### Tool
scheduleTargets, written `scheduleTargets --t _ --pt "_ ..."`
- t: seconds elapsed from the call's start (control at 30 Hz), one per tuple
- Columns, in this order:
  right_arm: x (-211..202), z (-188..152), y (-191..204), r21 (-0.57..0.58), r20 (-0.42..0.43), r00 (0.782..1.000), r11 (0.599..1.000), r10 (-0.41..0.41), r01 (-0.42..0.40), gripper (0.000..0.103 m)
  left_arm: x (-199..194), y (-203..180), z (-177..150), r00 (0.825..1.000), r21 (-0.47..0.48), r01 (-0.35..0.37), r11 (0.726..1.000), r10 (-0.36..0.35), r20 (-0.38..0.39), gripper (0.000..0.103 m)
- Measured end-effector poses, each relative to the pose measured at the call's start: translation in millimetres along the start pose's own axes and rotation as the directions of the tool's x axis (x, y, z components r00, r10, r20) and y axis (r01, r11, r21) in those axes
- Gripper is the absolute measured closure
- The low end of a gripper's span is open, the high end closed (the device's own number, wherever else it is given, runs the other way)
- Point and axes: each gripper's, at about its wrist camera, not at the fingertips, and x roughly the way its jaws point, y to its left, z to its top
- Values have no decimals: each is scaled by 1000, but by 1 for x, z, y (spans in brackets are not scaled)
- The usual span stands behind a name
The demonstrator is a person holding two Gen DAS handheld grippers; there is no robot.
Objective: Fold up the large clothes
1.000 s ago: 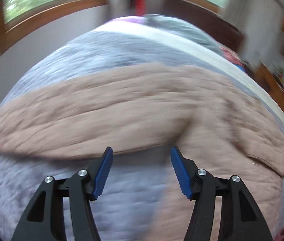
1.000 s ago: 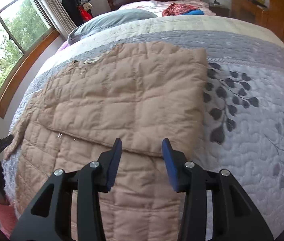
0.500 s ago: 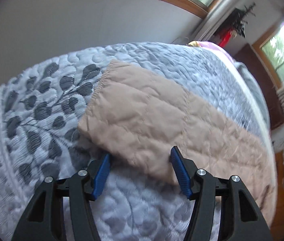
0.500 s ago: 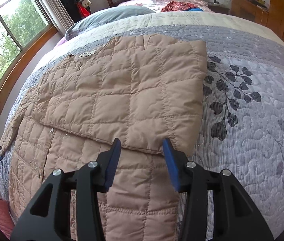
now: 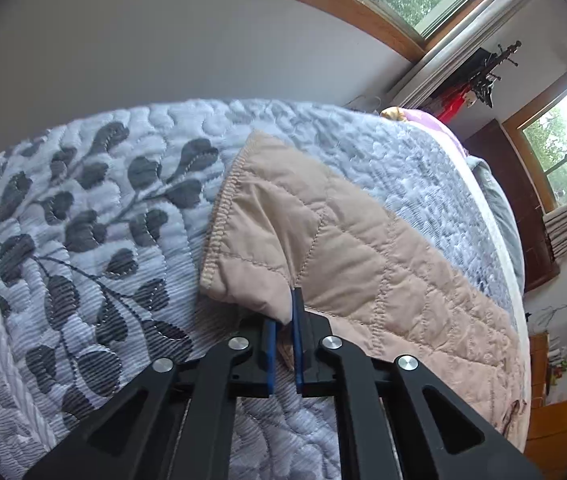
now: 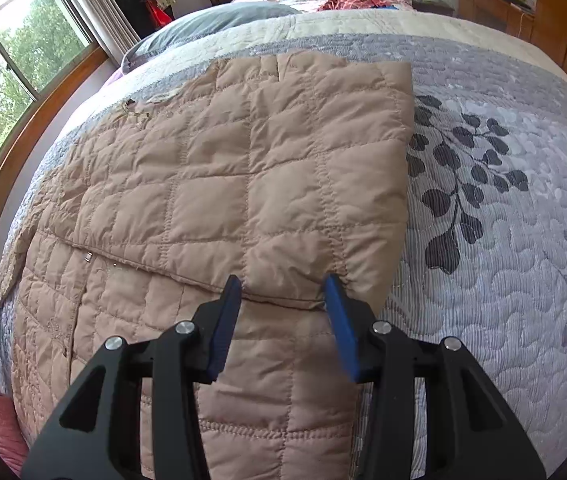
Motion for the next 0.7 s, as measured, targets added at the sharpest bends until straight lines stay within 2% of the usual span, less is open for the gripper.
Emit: scheduleTargets --t 0.23,0.3,0.4,0.5,0.6,0.67,0.7 --pt "7 0 0 -3 -2 1000 1000 -6 6 59 -4 -4 -4 1000 33 1 999 -3 31 99" --pt "4 0 -3 8 9 1000 1000 17 -17 58 -15 -13 -7 997 62 25 998 -29 66 99" --pt "-5 0 -6 21 28 998 999 49 -50 57 -45 -35 -13 985 132 90 987 -108 132 99" --pt "-14 1 -4 17 43 997 998 59 -60 57 -76 -74 -27 970 248 128 960 -173 173 99" --pt "-16 -1 -2 16 32 998 998 52 -53 57 -99 -130 -54 953 398 175 901 -257 163 99" --pt "-15 -1 -1 16 24 999 999 47 -48 57 -101 -160 -72 951 466 191 864 -282 131 99" --pt "-16 -2 0 15 23 999 999 45 -45 57 -100 -181 -88 951 513 202 835 -292 101 99"
